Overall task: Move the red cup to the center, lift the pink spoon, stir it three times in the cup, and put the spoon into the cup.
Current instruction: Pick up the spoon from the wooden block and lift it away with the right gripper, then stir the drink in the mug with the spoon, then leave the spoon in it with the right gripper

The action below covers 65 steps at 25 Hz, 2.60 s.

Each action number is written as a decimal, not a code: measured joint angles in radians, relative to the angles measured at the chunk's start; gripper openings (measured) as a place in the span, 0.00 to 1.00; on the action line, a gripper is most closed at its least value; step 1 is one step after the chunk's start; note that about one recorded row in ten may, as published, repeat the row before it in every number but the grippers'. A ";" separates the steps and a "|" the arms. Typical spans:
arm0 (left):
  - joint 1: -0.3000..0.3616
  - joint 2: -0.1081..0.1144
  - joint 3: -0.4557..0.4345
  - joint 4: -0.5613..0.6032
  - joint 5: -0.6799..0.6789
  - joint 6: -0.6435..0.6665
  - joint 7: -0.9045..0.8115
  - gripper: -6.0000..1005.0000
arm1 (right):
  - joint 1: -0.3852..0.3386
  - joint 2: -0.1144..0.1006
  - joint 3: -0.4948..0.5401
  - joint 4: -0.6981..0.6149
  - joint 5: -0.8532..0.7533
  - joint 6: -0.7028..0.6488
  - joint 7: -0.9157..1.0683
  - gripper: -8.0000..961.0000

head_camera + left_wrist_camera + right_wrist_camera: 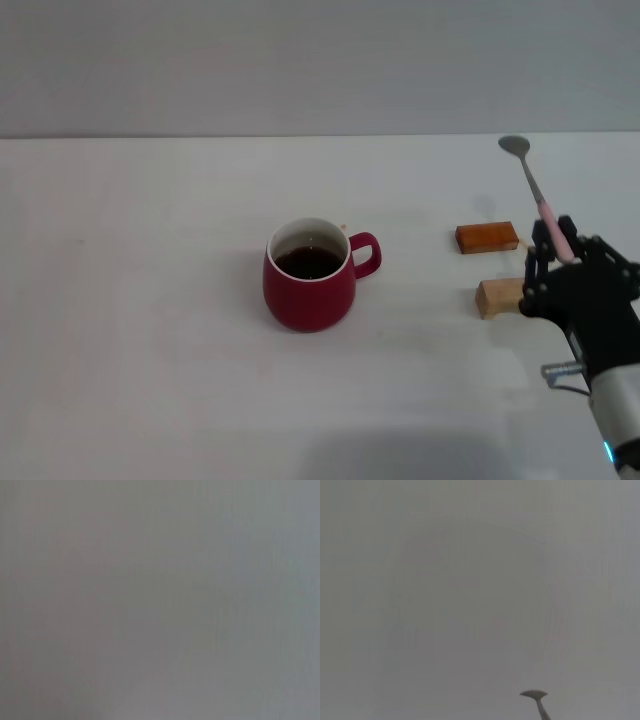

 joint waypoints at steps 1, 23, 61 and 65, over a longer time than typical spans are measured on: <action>0.000 0.001 0.000 0.000 0.000 -0.001 0.000 0.84 | 0.000 0.000 0.000 0.000 0.000 0.000 0.000 0.18; 0.000 -0.001 0.000 0.000 -0.006 -0.001 0.000 0.84 | -0.100 -0.005 0.260 0.461 0.233 0.499 -0.521 0.18; 0.000 -0.003 0.000 0.000 -0.006 -0.003 -0.001 0.84 | -0.165 0.116 0.341 0.345 -0.020 0.426 -0.478 0.17; 0.000 -0.005 0.000 0.000 -0.002 -0.003 -0.001 0.84 | -0.132 0.119 0.339 0.273 -0.038 0.340 -0.459 0.17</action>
